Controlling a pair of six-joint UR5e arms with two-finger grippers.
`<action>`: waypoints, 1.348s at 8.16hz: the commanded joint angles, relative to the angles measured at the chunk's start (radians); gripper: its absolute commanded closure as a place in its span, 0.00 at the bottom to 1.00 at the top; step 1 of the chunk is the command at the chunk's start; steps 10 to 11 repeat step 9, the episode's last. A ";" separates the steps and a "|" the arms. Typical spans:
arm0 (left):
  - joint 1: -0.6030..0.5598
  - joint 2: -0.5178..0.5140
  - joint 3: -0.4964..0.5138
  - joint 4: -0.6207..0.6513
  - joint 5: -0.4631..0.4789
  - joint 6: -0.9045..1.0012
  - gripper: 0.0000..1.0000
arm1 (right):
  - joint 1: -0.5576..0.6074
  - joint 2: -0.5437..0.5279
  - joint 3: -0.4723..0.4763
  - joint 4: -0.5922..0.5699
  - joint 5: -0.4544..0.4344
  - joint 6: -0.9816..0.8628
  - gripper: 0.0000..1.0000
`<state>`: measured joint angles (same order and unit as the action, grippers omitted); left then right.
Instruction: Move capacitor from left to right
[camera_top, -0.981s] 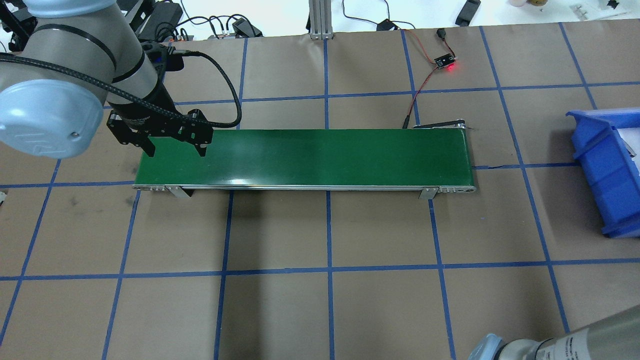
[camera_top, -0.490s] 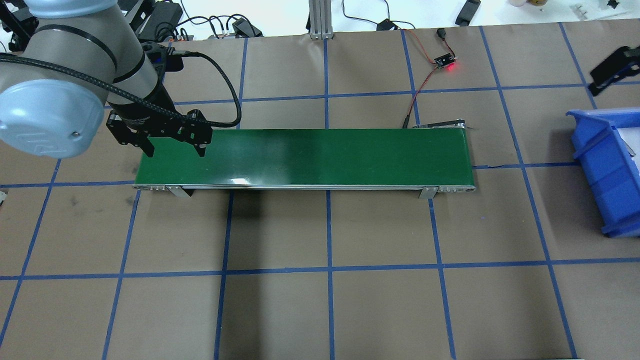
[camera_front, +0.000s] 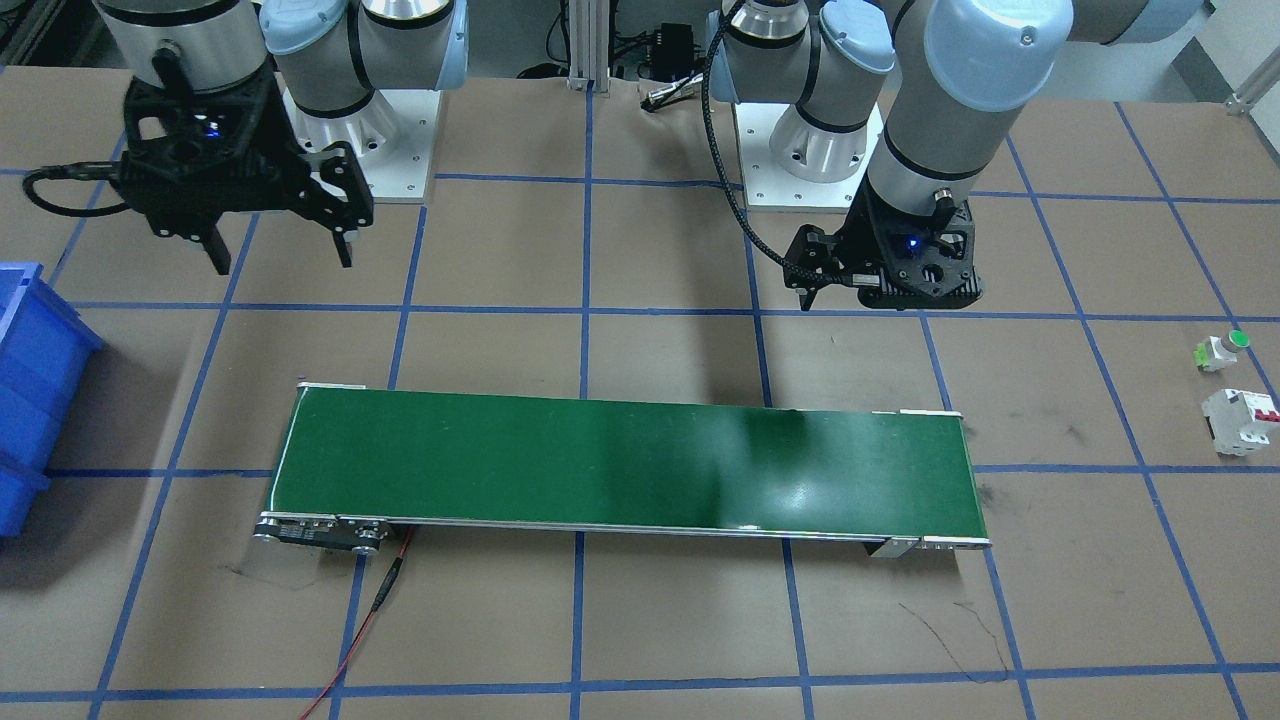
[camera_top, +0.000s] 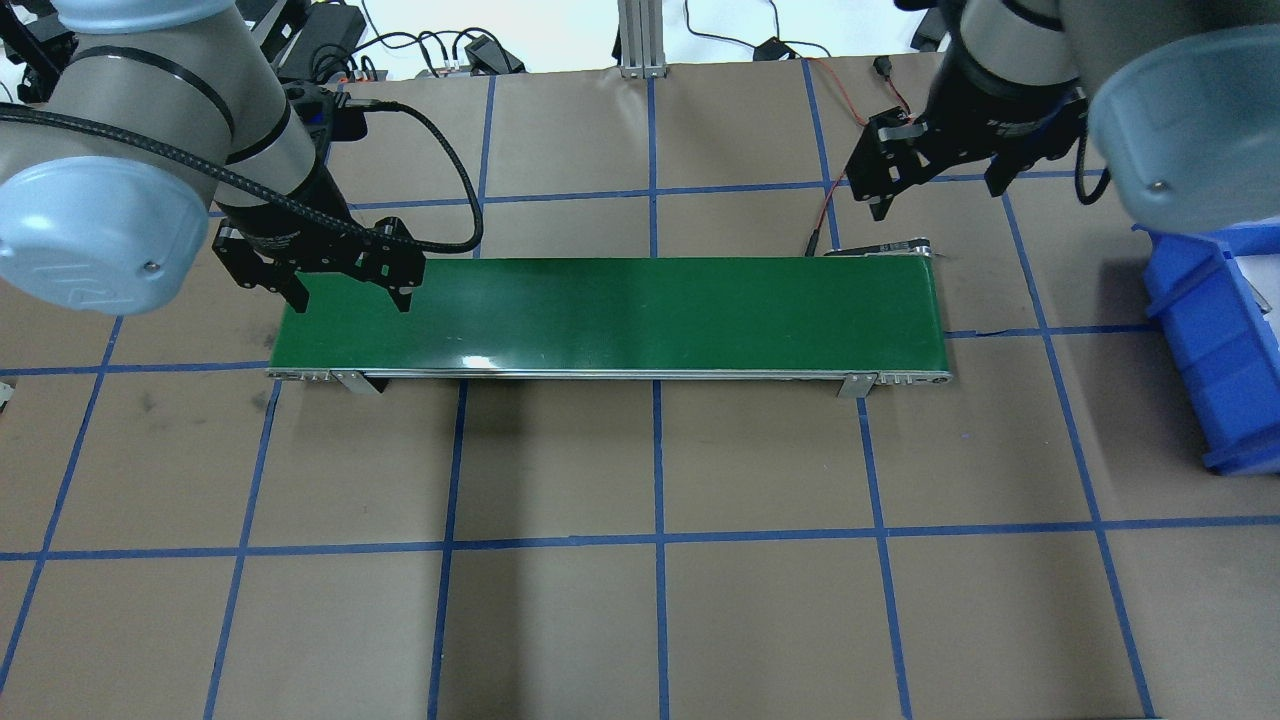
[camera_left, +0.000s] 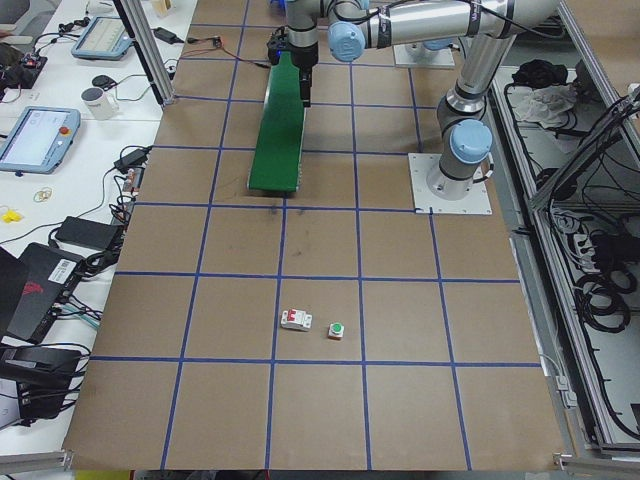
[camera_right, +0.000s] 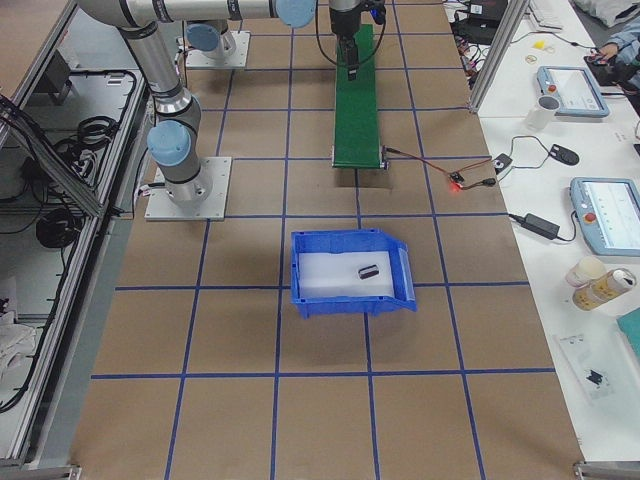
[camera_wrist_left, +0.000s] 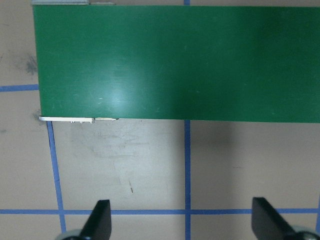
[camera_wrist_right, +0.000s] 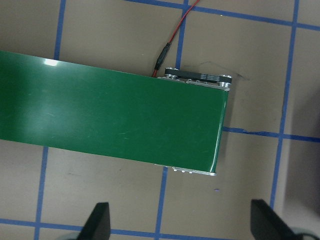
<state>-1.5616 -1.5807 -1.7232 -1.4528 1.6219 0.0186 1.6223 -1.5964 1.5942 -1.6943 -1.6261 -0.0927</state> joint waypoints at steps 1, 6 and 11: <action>0.001 0.004 0.002 -0.001 0.004 0.000 0.00 | 0.056 0.013 0.000 0.002 0.008 0.108 0.00; -0.009 0.002 0.004 0.006 0.100 -0.017 0.00 | 0.054 0.009 0.000 0.001 0.009 0.107 0.00; -0.018 0.066 0.004 -0.038 0.059 -0.055 0.00 | 0.054 0.006 0.000 0.002 -0.004 0.097 0.00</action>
